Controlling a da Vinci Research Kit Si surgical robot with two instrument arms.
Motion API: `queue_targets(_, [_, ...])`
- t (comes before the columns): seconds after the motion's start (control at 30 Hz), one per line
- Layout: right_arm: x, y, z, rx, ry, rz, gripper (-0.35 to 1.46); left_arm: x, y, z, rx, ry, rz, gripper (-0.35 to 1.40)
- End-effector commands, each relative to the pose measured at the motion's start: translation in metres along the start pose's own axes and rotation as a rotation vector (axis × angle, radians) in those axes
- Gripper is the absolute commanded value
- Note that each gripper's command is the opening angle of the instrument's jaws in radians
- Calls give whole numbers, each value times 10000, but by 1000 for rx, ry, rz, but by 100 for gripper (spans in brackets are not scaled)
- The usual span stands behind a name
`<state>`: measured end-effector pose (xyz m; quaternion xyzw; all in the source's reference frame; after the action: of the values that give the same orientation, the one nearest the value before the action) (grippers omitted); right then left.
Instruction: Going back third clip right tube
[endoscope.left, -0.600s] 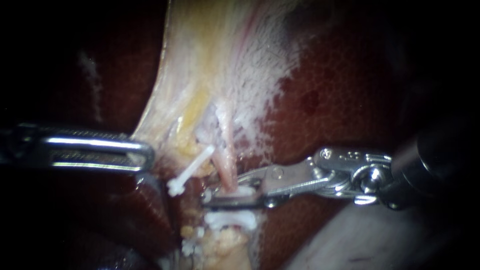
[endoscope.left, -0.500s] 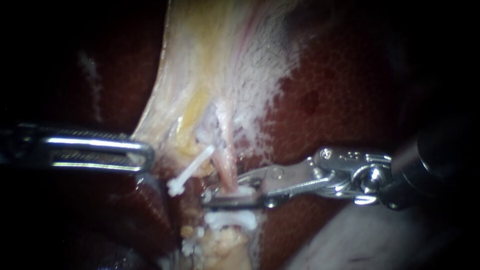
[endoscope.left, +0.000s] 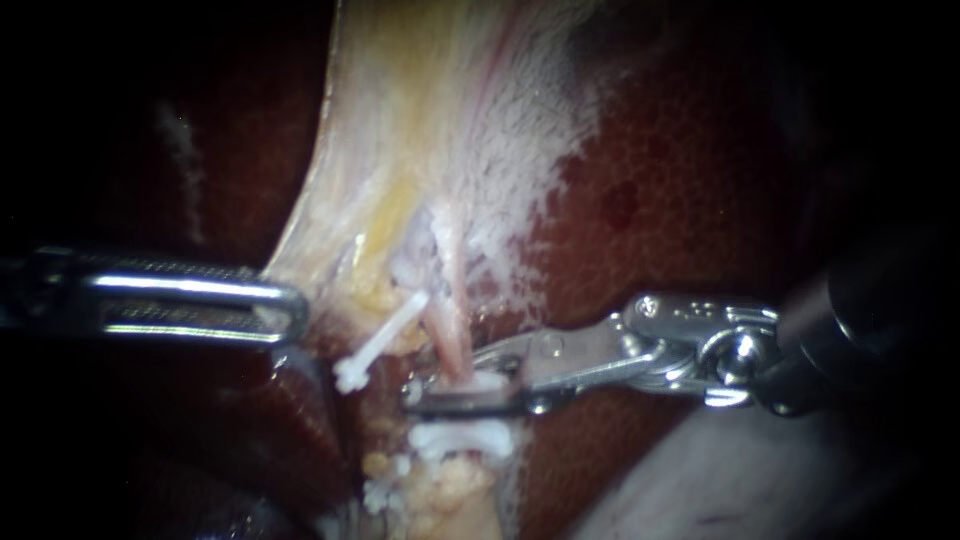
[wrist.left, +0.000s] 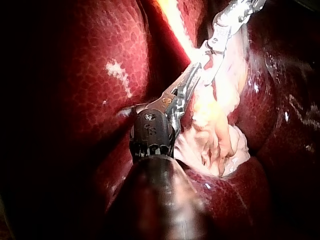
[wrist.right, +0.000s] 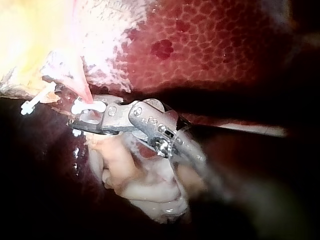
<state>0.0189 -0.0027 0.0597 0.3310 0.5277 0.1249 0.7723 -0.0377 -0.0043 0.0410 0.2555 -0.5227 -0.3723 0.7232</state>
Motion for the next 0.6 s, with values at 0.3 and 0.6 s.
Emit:
queue_targets(0.3, [-10,5,-21,-71,11,-130,60,0,1,-1,2,0,1,-35])
queue_targets(0.6, [-26,3,-85,-146,18,-197,60,3,11,-3,-4,-2,1,-35])
